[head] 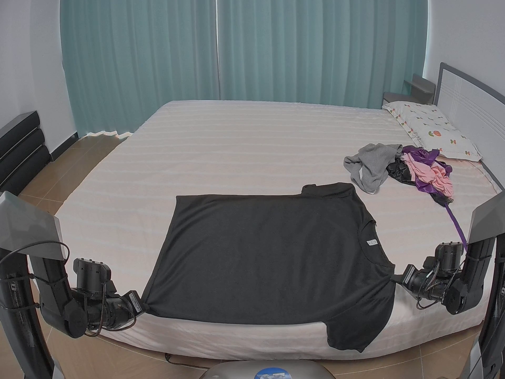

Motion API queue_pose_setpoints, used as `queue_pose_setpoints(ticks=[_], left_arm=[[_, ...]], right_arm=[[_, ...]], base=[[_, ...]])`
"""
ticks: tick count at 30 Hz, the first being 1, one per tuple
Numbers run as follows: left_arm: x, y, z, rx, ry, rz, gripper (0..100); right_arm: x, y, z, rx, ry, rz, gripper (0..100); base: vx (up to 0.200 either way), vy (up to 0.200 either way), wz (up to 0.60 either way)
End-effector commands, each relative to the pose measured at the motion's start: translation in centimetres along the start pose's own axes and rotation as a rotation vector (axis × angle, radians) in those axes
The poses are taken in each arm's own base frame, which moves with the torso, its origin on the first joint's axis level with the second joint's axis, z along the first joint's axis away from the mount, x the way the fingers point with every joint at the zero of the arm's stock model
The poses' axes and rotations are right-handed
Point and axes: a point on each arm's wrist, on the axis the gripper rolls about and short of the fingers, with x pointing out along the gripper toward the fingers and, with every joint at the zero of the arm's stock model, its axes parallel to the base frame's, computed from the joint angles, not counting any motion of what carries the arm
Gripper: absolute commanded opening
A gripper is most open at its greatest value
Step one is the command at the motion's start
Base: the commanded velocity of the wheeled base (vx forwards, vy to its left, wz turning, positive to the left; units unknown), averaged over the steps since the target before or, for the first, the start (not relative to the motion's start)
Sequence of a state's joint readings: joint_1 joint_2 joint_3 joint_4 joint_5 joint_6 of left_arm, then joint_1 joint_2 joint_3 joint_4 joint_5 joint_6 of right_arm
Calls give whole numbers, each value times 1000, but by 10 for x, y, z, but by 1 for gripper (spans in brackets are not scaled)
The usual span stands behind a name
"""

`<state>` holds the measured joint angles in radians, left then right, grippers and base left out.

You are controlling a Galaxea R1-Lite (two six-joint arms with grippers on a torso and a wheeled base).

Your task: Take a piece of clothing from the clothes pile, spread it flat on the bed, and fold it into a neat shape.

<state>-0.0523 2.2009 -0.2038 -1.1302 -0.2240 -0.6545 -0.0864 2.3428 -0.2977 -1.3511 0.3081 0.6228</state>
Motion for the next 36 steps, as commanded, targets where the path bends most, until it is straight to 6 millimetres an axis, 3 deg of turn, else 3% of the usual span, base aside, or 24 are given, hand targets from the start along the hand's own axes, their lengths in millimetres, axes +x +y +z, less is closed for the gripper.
queue_pose_setpoints(ticks=[1, 10, 17, 18, 24, 30, 34, 36], left_arm=[[0, 0, 0, -1, 3, 1, 0], [0, 0, 0, -1, 3, 1, 0], [0, 1, -1, -3, 4, 2, 0], [0, 1, -1, -2, 4, 2, 0], [0, 1, -1, -2, 7, 3, 0], [-1, 1, -2, -3, 8, 4, 0], [-1, 1, -2, -3, 8, 4, 0], [-1, 1, -2, -3, 8, 4, 0]], right_arm=[[3, 7, 12, -5, -48, 32, 0], [13, 16, 29, -30, -109, 78, 0], [26, 14, 26, -33, -92, 80, 0], [28, 13, 26, -32, -91, 79, 100], [30, 6, 22, -4, -75, 63, 100], [-1, 15, 31, 3, -93, 90, 100], [-15, 12, 17, 11, -30, 98, 100], [-27, 7, 1, -40, 34, 107, 100]], base=[[0, 0, 0], [0, 0, 0], [0, 0, 0], [0, 0, 0], [0, 0, 0], [0, 0, 0], [0, 0, 0], [0, 0, 0]])
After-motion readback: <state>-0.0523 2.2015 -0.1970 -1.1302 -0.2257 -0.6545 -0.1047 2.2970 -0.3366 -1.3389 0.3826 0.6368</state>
